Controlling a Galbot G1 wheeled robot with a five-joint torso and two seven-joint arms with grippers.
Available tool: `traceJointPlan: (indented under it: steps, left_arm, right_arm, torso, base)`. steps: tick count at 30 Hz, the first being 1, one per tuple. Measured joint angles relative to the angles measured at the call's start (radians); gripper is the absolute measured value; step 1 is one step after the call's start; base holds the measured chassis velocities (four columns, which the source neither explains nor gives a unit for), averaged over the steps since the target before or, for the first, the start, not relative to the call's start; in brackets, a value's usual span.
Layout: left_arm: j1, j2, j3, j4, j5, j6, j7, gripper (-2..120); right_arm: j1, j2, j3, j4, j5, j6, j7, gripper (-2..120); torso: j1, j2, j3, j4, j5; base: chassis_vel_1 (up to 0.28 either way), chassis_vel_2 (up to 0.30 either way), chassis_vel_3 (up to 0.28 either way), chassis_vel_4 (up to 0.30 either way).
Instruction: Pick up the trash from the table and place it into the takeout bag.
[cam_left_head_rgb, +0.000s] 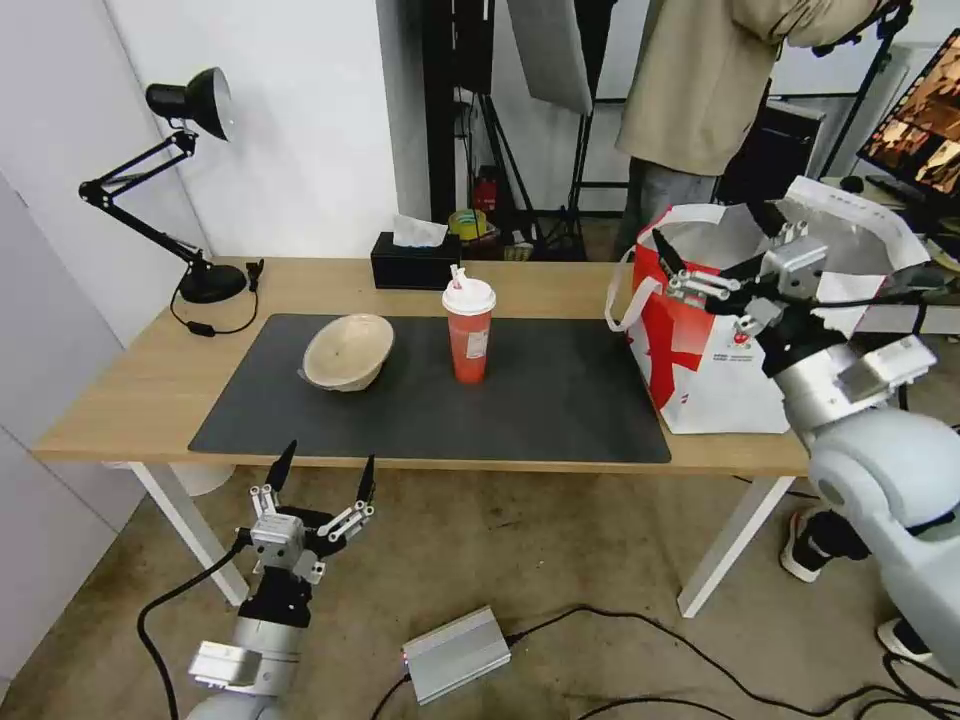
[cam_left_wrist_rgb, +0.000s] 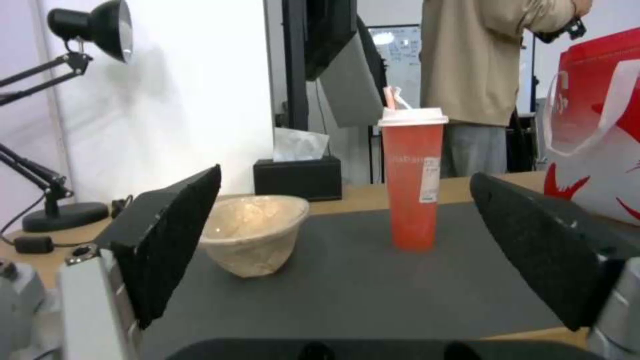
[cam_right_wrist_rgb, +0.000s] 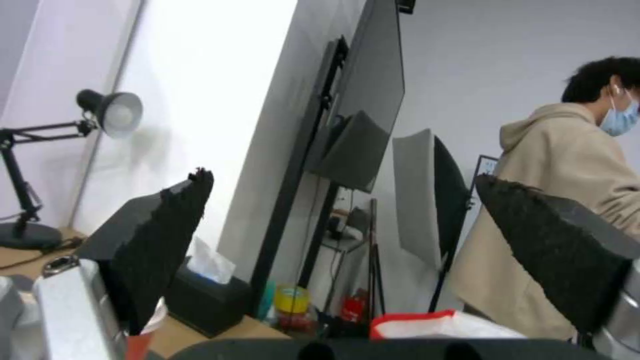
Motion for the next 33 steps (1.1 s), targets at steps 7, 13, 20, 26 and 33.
traceJointPlan:
  steps: [7,13,20,26,33]
  left_arm:
    - [-0.004,0.011,-0.004,-0.006,-0.002,0.005,-0.001,100]
    - [-0.012,0.014,-0.002,-0.008,-0.003,0.005,-0.001,100]
    - [-0.02,0.023,-0.011,-0.009,-0.014,0.005,-0.001,100]
    - [-0.027,0.026,-0.013,-0.008,-0.019,0.005,-0.001,100]
    - [-0.029,0.025,-0.012,-0.007,-0.022,0.004,-0.001,100]
  right_arm:
    - [-0.136,0.063,0.025,0.045,-0.057,0.025,-0.01,100]
    - [-0.193,0.099,0.02,0.069,-0.101,0.021,-0.022,100]
    - [-0.237,0.103,0.032,0.08,-0.123,-0.004,-0.051,100]
    - [-0.269,0.099,0.036,0.078,-0.135,-0.007,-0.086,100]
    - [-0.327,0.128,0.026,0.078,-0.162,-0.029,-0.109,100]
  torso:
    - [0.0,0.0,0.0,-0.0002,0.0002]
    - [0.0,0.0,0.0,-0.0001,0.0]
    - [0.0,0.0,0.0,0.0,0.0001]
    - [0.0,0.0,0.0,0.0,0.0001]
    - [0.0,0.0,0.0,0.0,0.0001]
  base:
    - [0.0,0.0,0.0,0.0]
    - [0.0,0.0,0.0,0.0]
    - [0.0,0.0,0.0,0.0]
    - [0.0,0.0,0.0,0.0]
    - [0.0,0.0,0.0,0.0]
